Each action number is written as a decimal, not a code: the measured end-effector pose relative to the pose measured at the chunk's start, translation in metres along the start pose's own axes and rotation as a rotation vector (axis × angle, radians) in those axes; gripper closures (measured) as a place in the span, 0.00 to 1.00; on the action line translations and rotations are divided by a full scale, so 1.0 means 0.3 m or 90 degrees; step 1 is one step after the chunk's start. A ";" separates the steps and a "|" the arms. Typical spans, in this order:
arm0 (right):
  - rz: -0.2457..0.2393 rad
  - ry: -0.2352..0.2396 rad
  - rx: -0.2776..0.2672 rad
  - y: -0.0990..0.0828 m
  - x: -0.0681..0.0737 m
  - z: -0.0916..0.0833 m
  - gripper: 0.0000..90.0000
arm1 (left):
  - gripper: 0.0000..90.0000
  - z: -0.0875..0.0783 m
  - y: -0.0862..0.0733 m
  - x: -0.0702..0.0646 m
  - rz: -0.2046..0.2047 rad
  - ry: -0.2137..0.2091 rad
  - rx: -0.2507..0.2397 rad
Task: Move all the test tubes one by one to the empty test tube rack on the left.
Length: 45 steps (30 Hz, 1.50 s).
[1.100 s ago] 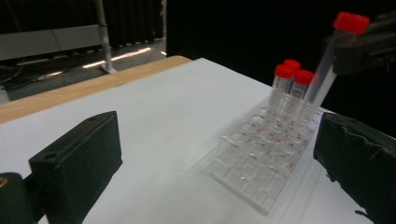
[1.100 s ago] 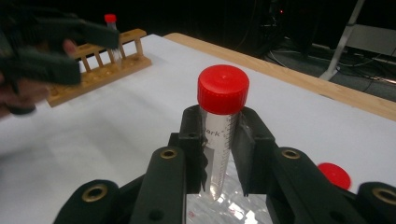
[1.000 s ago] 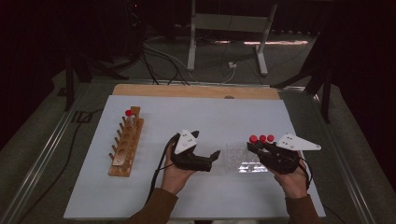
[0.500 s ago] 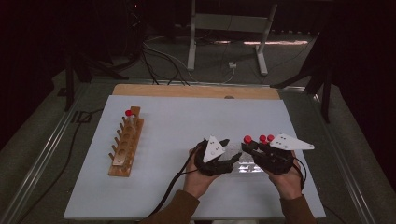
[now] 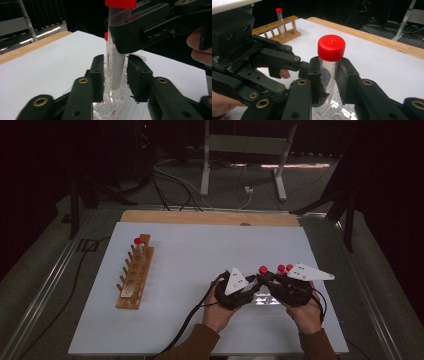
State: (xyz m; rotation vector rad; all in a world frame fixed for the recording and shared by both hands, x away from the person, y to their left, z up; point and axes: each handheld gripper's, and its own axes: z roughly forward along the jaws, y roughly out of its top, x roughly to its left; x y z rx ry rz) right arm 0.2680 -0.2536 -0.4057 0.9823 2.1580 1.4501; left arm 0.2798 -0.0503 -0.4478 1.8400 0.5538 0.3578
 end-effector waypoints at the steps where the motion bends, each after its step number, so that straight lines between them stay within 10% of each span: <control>1: 0.001 0.001 0.000 -0.001 0.000 0.000 0.82 | 0.82 0.000 0.000 -0.001 0.001 -0.001 -0.001; 9: 0.004 0.003 -0.007 -0.001 -0.006 -0.004 0.76 | 0.85 0.000 0.000 0.003 -0.001 0.003 -0.003; 21: 0.030 -0.031 -0.037 0.001 -0.037 -0.028 0.18 | 0.85 -0.015 0.005 0.050 -0.037 0.027 -0.006; 45: 0.046 -0.090 -0.049 -0.034 -0.112 -0.054 0.00 | 0.84 -0.104 0.024 0.136 -0.065 0.055 -0.035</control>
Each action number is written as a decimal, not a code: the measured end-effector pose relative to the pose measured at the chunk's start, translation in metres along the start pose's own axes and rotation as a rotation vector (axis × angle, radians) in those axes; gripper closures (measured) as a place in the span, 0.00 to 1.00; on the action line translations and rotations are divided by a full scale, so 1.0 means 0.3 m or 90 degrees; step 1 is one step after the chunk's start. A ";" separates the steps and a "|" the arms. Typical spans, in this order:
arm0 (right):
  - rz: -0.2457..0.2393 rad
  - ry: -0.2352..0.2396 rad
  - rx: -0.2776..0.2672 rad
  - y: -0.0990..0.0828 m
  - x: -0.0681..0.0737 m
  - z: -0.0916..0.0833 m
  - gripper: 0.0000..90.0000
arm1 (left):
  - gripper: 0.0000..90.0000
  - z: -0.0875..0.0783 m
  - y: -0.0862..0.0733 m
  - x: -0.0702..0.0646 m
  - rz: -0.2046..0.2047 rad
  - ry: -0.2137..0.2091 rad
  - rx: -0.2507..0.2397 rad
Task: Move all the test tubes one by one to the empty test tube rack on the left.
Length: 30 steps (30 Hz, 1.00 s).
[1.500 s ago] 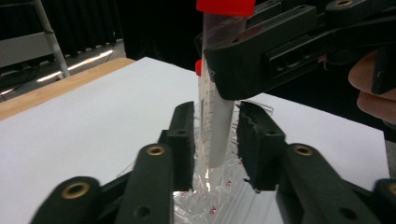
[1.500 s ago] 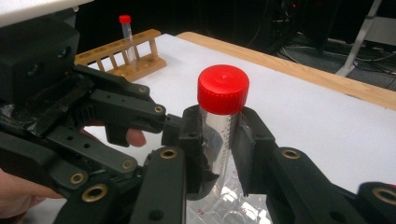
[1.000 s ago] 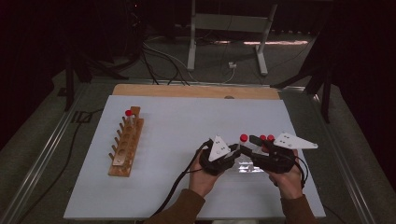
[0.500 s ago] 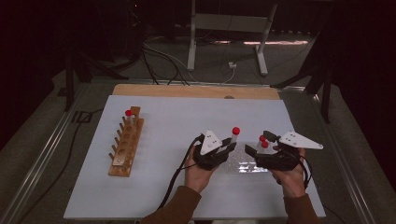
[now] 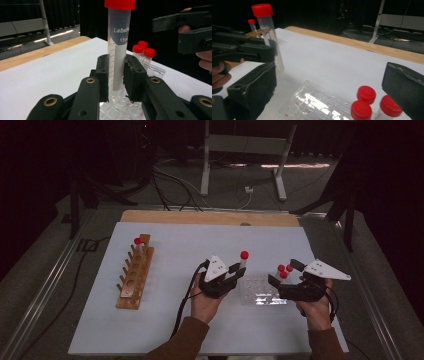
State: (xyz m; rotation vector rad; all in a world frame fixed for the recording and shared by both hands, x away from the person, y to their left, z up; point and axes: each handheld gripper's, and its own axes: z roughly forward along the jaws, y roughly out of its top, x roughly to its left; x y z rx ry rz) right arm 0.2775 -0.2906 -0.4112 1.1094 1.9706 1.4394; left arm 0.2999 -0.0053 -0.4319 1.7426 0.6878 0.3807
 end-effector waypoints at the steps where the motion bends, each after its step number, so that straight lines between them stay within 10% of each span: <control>1: 0.005 0.000 -0.001 0.000 -0.002 -0.002 0.00 | 0.84 -0.005 0.001 0.005 -0.001 0.003 -0.001; 30: 0.019 -0.018 -0.015 -0.002 -0.044 -0.037 0.00 | 0.84 -0.225 0.031 0.209 -0.031 0.087 -0.052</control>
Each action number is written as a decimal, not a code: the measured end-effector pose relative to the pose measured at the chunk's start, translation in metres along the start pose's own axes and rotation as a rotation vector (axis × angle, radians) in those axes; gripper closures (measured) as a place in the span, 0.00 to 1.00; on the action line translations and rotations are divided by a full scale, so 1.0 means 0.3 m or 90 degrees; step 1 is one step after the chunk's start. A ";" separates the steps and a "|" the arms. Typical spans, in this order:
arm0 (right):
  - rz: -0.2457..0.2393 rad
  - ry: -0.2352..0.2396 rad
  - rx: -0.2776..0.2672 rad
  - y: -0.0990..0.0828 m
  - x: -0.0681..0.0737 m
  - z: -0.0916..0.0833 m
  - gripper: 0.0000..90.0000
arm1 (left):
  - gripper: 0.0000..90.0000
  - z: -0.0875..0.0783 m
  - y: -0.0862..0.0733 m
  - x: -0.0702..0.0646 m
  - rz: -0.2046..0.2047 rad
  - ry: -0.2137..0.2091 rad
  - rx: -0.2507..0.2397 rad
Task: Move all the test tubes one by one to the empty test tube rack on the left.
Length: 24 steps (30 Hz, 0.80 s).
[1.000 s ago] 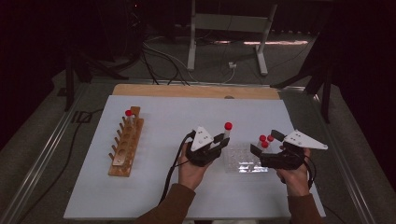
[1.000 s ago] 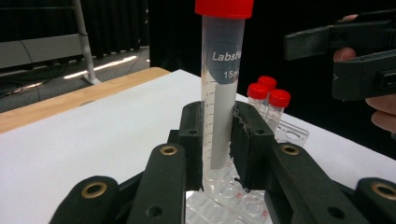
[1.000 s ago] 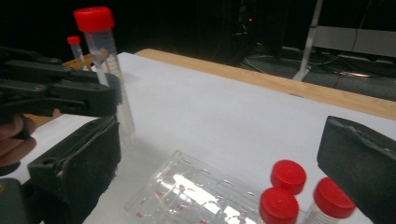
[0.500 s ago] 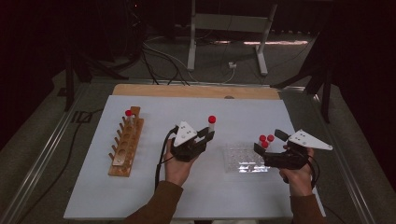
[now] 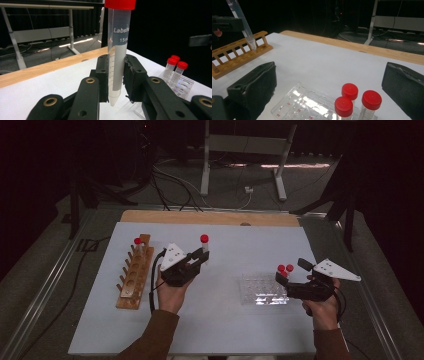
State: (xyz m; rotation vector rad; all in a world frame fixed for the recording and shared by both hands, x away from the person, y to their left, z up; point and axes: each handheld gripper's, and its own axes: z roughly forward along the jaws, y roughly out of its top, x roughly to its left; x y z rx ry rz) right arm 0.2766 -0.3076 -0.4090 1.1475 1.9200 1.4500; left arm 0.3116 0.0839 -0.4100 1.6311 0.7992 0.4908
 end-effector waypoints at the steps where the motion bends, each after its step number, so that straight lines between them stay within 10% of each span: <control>1: 0.000 0.000 0.000 0.000 -0.001 -0.001 0.00 | 0.84 -0.008 0.003 0.008 -0.001 0.002 -0.001; 24: 0.001 -0.010 -0.012 0.001 -0.014 -0.017 0.00 | 0.84 -0.209 0.031 0.237 -0.025 0.103 -0.033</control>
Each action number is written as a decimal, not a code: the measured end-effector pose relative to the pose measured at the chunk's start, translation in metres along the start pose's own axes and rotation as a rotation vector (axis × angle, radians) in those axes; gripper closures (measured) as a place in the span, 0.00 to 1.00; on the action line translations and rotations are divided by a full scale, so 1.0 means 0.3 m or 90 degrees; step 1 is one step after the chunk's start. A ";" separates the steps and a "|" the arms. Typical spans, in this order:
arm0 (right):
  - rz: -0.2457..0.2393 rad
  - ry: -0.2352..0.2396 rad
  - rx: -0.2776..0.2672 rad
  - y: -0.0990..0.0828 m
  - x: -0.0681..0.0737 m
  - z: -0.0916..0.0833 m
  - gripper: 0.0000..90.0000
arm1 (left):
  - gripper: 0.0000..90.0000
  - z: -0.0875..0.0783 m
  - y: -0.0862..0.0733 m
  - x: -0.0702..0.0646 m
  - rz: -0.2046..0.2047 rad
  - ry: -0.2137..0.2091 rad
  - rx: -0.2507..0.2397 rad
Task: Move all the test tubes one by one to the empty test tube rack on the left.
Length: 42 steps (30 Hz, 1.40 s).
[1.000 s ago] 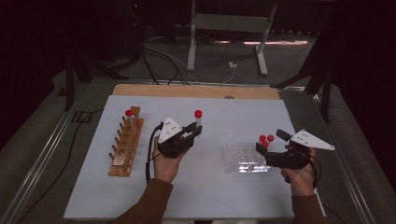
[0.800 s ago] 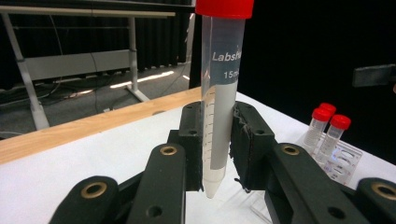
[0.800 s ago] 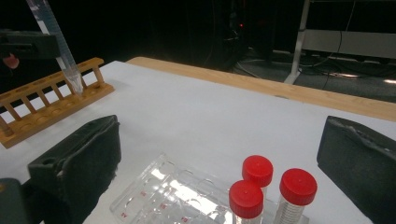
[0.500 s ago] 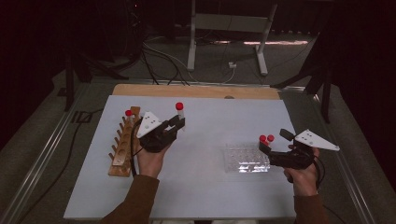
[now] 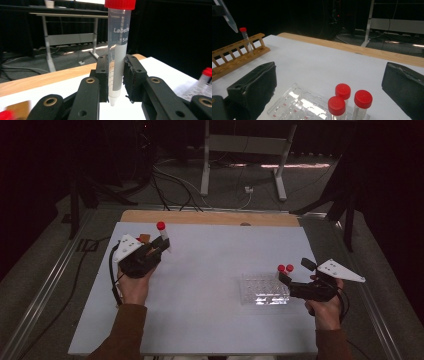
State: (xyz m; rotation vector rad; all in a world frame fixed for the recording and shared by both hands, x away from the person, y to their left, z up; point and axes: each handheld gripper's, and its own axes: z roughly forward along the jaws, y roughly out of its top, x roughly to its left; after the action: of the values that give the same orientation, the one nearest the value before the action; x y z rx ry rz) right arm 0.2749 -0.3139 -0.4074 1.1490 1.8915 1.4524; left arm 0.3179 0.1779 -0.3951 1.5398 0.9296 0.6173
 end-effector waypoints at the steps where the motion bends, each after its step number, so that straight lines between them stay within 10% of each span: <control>1: 0.000 0.000 0.000 0.000 0.000 0.000 0.00 | 0.84 -0.008 -0.001 0.012 -0.002 0.006 -0.001; 22: 0.001 0.002 -0.009 0.002 -0.002 -0.008 0.00 | 0.84 -0.089 -0.066 0.198 0.000 0.107 0.054; 42: 0.000 0.006 -0.009 0.000 0.002 -0.006 0.00 | 0.84 -0.080 -0.154 0.270 -0.018 0.134 0.112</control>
State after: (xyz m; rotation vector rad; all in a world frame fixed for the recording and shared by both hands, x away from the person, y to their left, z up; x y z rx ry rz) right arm 0.2732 -0.3142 -0.4068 1.1384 1.8842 1.4708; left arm 0.3324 0.2589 -0.4449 1.6360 1.1885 0.7025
